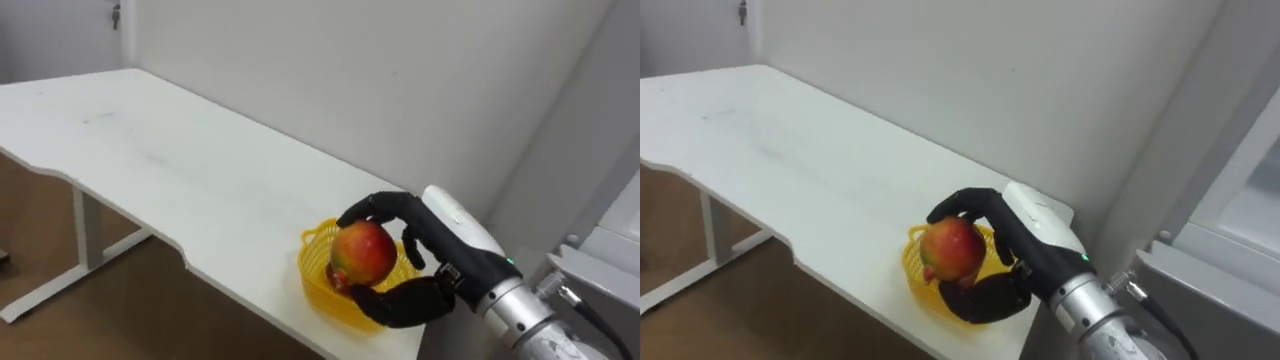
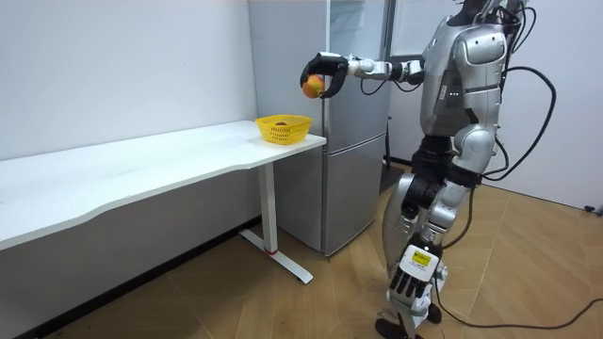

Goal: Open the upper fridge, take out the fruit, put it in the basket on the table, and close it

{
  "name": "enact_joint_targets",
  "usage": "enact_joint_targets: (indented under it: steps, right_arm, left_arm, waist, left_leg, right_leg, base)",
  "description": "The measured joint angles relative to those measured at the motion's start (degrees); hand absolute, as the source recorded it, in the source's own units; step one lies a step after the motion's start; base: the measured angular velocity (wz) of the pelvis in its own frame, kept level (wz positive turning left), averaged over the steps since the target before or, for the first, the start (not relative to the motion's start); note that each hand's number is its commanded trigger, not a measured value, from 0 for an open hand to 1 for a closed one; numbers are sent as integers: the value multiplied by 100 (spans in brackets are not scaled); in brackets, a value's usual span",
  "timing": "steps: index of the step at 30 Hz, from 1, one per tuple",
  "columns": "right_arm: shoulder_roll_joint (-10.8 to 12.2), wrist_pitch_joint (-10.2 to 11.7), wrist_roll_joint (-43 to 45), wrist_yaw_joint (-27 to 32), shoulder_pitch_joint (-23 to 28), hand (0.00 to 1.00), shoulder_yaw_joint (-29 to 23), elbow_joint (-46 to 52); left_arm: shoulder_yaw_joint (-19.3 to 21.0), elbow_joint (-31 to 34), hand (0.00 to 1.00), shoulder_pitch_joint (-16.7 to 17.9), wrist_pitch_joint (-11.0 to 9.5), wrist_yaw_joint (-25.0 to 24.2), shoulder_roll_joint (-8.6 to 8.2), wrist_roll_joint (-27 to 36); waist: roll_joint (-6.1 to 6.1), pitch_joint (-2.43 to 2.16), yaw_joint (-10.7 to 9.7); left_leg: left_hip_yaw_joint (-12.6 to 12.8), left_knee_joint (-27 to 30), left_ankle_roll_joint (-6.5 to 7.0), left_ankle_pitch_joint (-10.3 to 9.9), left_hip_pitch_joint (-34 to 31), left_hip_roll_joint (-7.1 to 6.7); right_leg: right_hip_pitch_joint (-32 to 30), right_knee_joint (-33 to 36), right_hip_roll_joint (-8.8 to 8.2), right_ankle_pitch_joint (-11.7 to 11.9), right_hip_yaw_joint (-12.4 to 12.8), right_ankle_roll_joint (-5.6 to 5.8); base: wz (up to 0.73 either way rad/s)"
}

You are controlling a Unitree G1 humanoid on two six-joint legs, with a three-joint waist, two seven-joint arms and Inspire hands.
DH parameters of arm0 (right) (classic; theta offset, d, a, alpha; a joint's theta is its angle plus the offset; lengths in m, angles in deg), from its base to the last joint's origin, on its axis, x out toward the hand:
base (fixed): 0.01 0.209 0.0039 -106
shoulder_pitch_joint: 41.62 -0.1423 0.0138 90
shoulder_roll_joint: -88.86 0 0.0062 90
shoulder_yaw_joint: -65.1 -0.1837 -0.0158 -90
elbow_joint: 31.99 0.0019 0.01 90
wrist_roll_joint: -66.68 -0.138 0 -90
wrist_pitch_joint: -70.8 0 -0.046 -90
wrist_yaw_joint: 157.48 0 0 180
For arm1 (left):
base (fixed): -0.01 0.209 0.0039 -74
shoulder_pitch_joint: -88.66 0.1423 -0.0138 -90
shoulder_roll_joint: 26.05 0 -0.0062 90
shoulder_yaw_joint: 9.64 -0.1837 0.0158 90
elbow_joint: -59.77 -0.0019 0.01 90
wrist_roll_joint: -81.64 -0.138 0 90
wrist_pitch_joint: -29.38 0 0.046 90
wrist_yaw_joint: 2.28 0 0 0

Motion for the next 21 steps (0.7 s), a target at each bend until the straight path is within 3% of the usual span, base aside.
enact_joint_targets:
  steps: [5,15,21]
  right_arm:
    - [-106,-81,9,123,-128,100,282,-281]
    - [-105,-176,-499,344,-700,100,469,-1508]
    - [-105,-217,-573,490,-700,100,469,-1974]
  left_arm:
    - [-5,28,0,-18,110,8,0,6]
    - [-126,166,0,-27,215,10,89,1]
    - [-121,187,0,-24,327,2,121,-30]
  waist:
    - [-72,9,132]
    - [-151,-9,130]
    - [-120,15,207]
  left_leg:
    - [-19,119,15,-64,-141,6]
    - [-70,273,33,-97,-380,6]
    - [-99,281,40,-101,-395,11]
  right_leg:
    - [-56,-1,8,1,-41,3]
    - [-181,-2,-12,22,-312,40]
    - [-181,-6,-20,24,-362,43]
  base:
    - [5]
    - [4]
    - [4]
